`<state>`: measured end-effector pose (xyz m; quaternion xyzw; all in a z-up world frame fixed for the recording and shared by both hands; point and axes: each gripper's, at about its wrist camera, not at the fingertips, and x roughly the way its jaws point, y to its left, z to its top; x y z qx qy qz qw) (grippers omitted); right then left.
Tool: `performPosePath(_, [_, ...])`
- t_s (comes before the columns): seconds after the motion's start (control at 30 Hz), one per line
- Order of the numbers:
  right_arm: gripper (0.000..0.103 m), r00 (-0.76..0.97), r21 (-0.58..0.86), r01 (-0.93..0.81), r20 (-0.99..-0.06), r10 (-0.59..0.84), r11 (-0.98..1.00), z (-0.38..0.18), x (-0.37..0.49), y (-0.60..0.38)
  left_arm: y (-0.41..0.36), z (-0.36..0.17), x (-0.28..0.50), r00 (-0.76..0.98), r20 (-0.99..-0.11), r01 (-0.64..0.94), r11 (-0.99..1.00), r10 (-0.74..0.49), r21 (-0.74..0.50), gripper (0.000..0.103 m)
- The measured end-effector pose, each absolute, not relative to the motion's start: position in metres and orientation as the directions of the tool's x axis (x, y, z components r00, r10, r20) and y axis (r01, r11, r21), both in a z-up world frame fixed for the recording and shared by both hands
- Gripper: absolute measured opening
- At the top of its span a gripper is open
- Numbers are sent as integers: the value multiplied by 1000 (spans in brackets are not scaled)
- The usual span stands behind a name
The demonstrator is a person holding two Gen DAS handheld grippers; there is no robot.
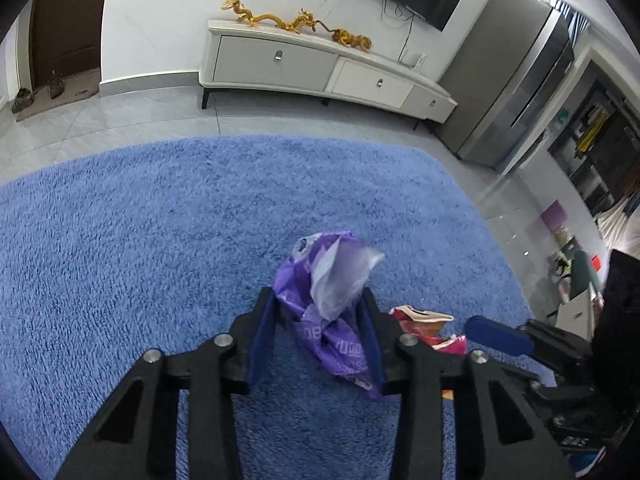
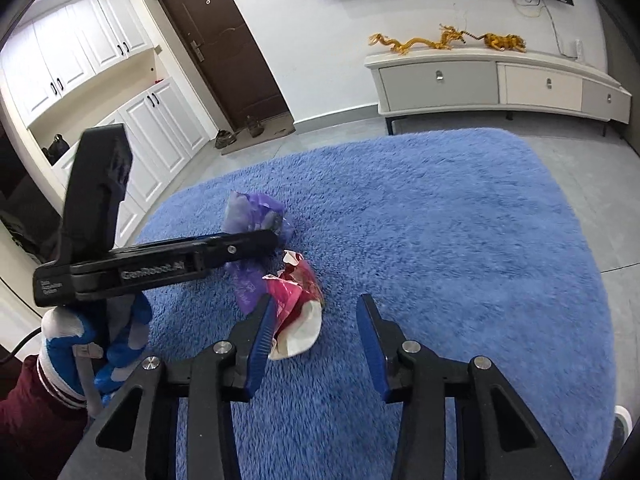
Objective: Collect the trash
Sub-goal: 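Grasp purple printed bag with left tool while right tool grasps pink wrapper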
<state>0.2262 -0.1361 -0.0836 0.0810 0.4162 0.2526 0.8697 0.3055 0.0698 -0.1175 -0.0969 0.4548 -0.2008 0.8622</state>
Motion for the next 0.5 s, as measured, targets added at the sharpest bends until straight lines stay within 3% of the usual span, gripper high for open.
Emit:
performPosePath(0.13, [38, 501, 376, -378, -686, 528, 846, -92, 234, -130, 73, -121, 296, 542, -718, 281, 899, -438, -336, 34])
performPosePath(0.27, [23, 486, 391, -393, -680, 549, 832, -93, 236, -125, 71, -121, 290, 559, -718, 272, 909, -415, -314, 33])
performPosePath(0.5, [17, 517, 373, -393, -666, 537, 841, -85, 215, -132, 76, -111, 258, 588, -711, 248, 923, -385, -295, 33])
